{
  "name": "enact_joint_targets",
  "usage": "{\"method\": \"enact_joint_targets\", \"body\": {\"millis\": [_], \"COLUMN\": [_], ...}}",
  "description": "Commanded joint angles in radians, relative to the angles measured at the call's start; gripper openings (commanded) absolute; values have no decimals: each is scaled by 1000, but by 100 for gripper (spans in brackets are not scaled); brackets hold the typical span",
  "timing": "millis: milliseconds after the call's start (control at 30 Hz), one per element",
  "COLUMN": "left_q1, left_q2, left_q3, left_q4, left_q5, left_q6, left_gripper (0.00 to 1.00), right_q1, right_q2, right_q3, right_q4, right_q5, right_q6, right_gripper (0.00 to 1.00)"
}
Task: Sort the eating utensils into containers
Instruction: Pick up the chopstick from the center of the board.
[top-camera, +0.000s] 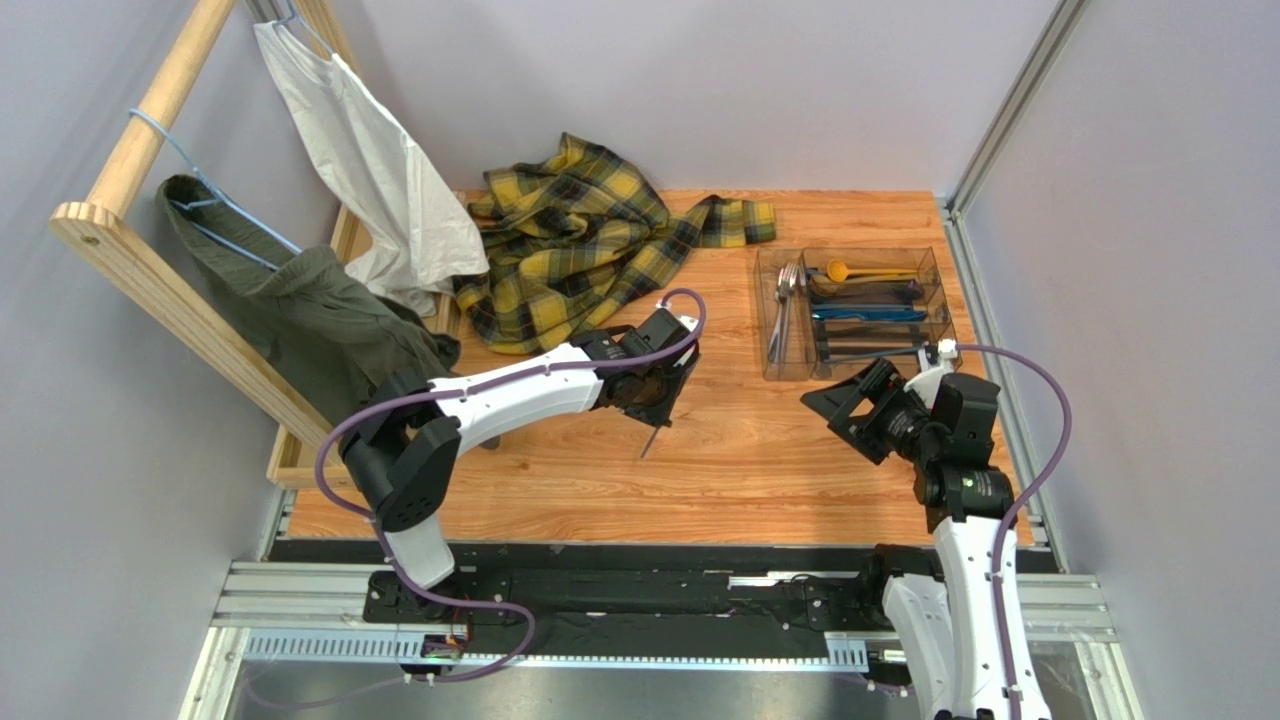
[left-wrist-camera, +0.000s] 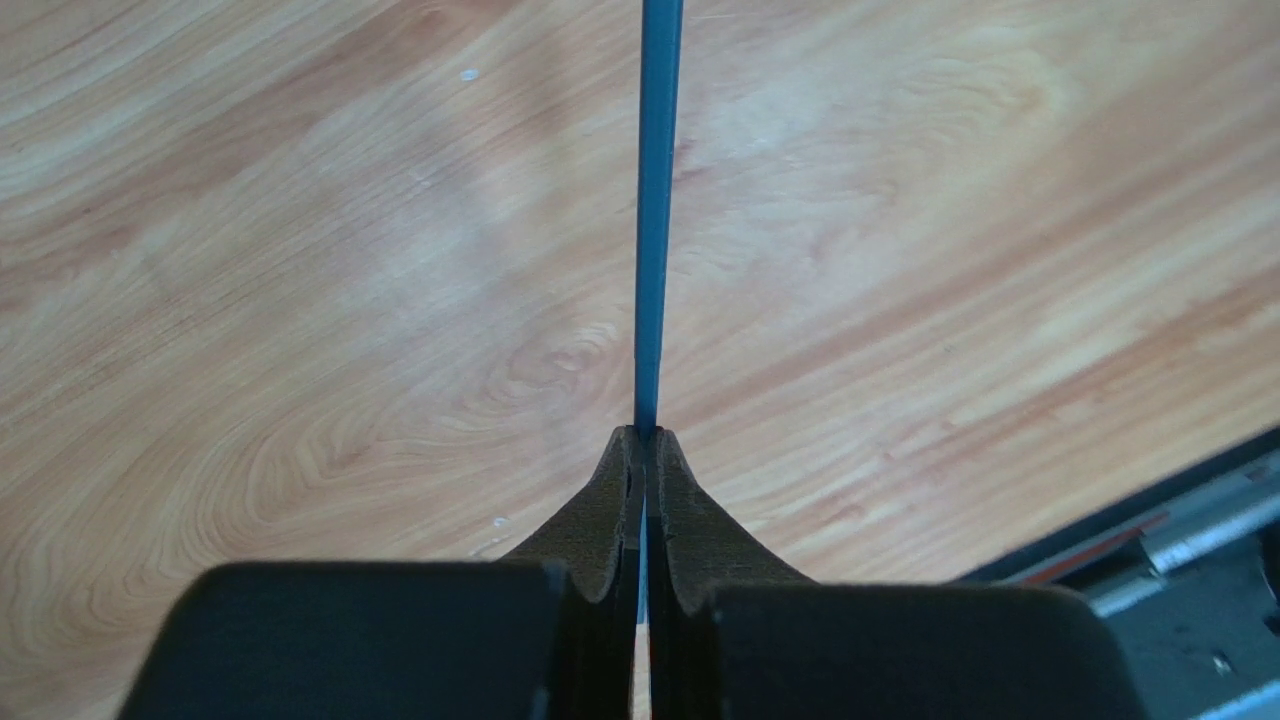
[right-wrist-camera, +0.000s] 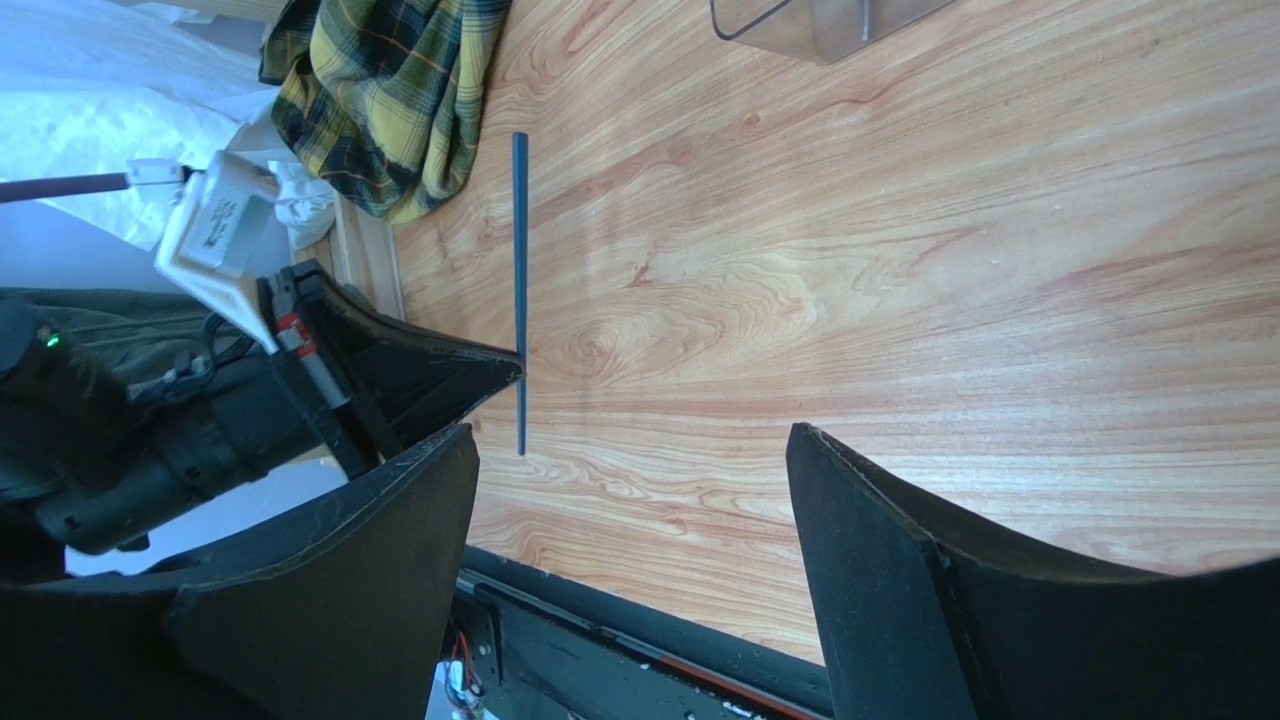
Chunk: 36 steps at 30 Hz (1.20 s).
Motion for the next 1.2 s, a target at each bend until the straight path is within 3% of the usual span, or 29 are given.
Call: {"method": "enact_joint_targets", "body": {"millis": [0, 267, 600, 967, 1033, 1167], "left_q1": [-45, -141, -181, -210, -215, -227], "left_q2": [-60, -81, -76, -75, -61, -46], "left_q3": [55, 144, 190, 211, 224, 240], "left_q4": [30, 30, 40, 39, 22, 19], "left_q5": [64, 144, 257, 287, 288, 291], "left_q6": [52, 102, 95, 108, 114, 118], "left_gripper": [0, 0, 0, 0, 0, 0], "right_q1": [4, 13, 21, 24, 27, 37], "right_q2": [-4, 3, 5, 2, 2, 11], "right_q3": [-16, -32, -87, -127, -133, -138], "right_q4": [87, 124, 184, 251, 274, 299], "right_q5": [-63, -106, -142, -172, -175, -175], "right_q6": [44, 62, 111, 160, 174, 189], "right_gripper": [79, 79, 77, 62, 55, 53]}}
